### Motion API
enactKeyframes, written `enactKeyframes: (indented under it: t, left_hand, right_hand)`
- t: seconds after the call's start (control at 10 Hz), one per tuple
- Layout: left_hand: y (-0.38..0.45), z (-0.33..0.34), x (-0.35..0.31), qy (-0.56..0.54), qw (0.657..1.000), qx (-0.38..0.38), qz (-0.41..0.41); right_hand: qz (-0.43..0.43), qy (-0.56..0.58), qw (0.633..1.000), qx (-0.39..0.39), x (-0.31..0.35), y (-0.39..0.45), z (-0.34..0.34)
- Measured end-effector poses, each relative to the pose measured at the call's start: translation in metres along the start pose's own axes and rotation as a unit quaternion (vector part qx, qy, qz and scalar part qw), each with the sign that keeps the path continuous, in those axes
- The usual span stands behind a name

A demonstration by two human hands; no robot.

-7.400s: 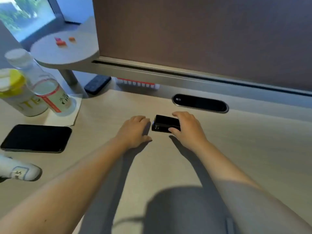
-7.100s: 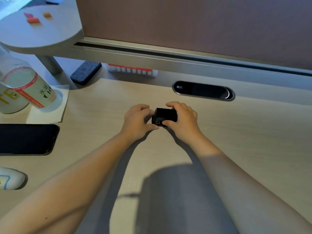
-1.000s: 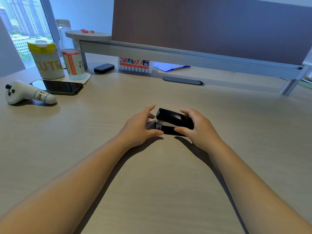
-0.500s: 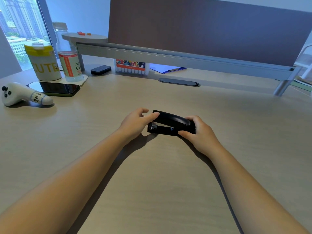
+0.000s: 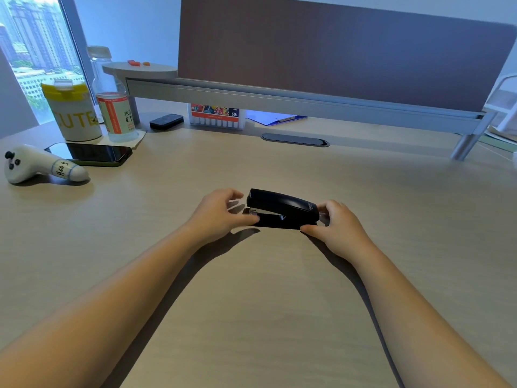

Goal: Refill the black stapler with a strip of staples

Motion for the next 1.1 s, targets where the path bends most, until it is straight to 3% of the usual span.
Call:
enactKeyframes:
  t: [0.1,0.3,0.8,1.1]
  left_hand:
    - [0.000,0.002,-0.001,0.096,0.995,-0.004,0.010]
    - [0.020,0.000,0.002,0.130,0.991,-0.026,-0.001]
    - [0.170,0.008,0.010,0.135,0.990,-0.026,-0.015]
    - [0.177,0.012,0.010,0.167,0.985,-0.034,-0.018]
  right_hand:
    - [-0.002,-0.019,1.000,0.009,0.002,-0.001,-0.003]
    - [-0.003,-0.043,0.999,0.000,0.002,0.016,0.002]
    - [0.020,-0.037,0.998,-0.054,-0.012,0.156,0.014]
    - [0.015,-0.062,0.995,-0.072,-0.021,0.162,0.018]
Point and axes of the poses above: each hand's wrist, its own y-axis towards the middle knuckle, its own z-axis out of the palm, x = y × z, the point moved 1 cm from there along y, towards the middle knuckle, and after that the axes turned 7 degrees about y, right-handed, at the moved point
